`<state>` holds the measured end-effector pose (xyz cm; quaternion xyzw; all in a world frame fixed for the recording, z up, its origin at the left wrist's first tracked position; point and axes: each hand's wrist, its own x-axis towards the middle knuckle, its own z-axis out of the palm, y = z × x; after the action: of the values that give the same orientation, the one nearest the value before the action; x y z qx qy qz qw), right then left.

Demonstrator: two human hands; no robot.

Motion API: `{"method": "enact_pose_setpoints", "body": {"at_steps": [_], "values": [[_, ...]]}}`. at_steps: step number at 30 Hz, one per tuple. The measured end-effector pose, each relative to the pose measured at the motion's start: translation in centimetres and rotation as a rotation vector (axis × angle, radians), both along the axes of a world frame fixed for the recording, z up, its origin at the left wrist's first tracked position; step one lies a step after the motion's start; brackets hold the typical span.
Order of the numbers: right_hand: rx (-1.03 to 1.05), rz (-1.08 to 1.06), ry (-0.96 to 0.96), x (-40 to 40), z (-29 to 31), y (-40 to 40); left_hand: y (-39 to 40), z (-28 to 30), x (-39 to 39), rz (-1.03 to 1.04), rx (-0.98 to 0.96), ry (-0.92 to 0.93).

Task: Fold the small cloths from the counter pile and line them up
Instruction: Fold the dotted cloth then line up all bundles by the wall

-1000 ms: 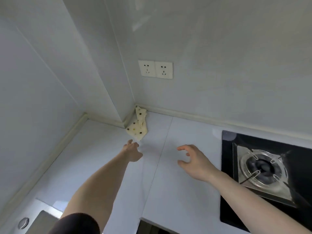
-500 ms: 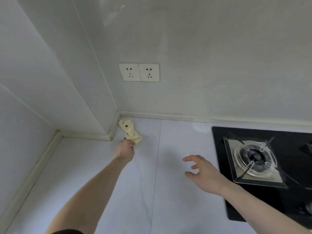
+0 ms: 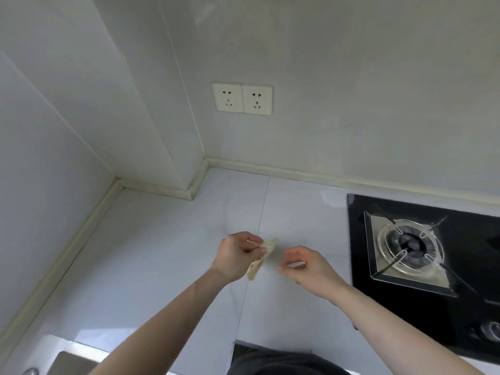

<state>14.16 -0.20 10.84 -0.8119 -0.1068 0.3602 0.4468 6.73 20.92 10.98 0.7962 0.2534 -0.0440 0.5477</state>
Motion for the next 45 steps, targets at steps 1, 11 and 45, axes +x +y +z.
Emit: {"method": "enact_pose_setpoints", "body": {"at_steps": [1,11,45], "values": [[0.009,-0.002,-0.006,-0.4,-0.1,0.1,-0.5,0.2,-0.5,0.001,-0.031,-0.010],[0.086,-0.011,-0.090,-2.7,1.3,0.1,-3.7,2.1,-3.1,-0.079,0.013,0.002],[-0.074,-0.271,0.322,-6.1,-5.7,-10.2,-14.3,-8.3,-5.7,-0.183,0.279,0.178]]}}
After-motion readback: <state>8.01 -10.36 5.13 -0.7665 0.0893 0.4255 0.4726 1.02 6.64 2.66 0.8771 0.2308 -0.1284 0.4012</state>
